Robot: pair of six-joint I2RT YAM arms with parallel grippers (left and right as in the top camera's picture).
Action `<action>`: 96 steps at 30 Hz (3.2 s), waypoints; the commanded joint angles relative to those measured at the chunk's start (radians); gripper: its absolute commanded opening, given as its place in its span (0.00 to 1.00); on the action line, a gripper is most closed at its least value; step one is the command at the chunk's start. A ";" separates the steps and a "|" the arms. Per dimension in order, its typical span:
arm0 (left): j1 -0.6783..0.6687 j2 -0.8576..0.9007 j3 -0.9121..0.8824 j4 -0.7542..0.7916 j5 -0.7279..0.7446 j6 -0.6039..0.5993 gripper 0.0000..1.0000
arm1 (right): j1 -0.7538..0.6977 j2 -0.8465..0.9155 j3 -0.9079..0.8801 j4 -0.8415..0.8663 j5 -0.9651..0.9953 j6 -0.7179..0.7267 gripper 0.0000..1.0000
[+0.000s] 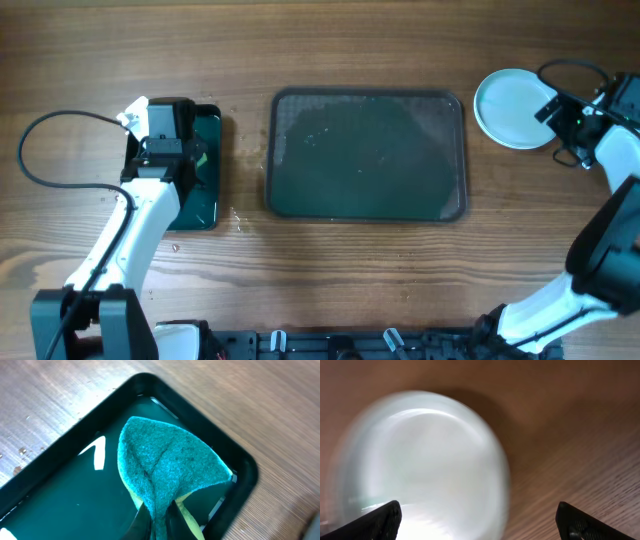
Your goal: Clean dirty plates on tray and stack at the side
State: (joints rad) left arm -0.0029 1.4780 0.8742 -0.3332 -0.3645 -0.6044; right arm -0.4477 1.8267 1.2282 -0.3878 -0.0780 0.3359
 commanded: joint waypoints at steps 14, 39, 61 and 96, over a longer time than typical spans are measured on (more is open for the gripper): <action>0.129 0.289 -0.007 0.185 0.215 -0.055 0.19 | 0.460 -0.280 0.004 0.058 0.219 -0.189 1.00; 0.129 -0.890 -0.064 -0.735 0.211 -0.070 1.00 | 0.666 -0.494 -0.006 -0.105 0.102 -0.254 0.99; 0.129 -0.920 -0.064 -0.735 0.211 -0.070 1.00 | 0.666 -0.489 -0.006 -0.187 -0.094 -0.283 1.00; 0.129 -0.920 -0.064 -0.735 0.211 -0.070 1.00 | 0.517 -1.733 -1.182 0.558 -0.050 -0.228 1.00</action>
State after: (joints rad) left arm 0.1257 0.5625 0.8139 -1.0706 -0.1478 -0.6647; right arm 0.0746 0.1490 0.0711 0.1658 -0.1196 0.0925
